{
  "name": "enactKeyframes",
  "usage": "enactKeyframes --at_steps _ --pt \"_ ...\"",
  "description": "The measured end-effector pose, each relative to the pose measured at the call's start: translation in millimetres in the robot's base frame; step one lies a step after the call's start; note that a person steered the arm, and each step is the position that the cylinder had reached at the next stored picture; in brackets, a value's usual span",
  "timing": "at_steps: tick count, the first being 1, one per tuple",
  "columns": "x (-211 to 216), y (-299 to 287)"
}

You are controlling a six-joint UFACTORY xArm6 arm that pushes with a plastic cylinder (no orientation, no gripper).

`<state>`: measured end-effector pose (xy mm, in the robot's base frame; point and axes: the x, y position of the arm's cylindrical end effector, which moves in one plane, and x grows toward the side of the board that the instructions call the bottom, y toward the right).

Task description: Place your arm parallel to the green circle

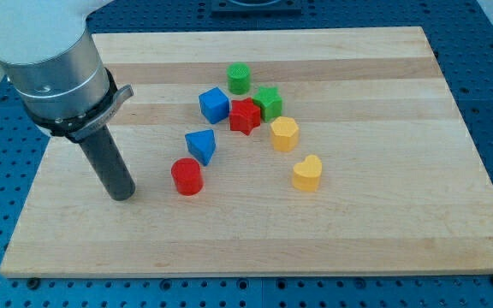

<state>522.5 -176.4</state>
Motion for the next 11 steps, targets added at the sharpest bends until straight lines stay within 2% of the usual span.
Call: enactKeyframes --at_steps 2,3,5,6,8,9,11 --pt "-16.1 0.0" --pt "-66.2 0.0" --pt "-88.6 0.0" --pt "-140.2 0.0" --pt "-170.6 0.1" --pt "-189.5 53.5" --pt "-210.5 73.1"
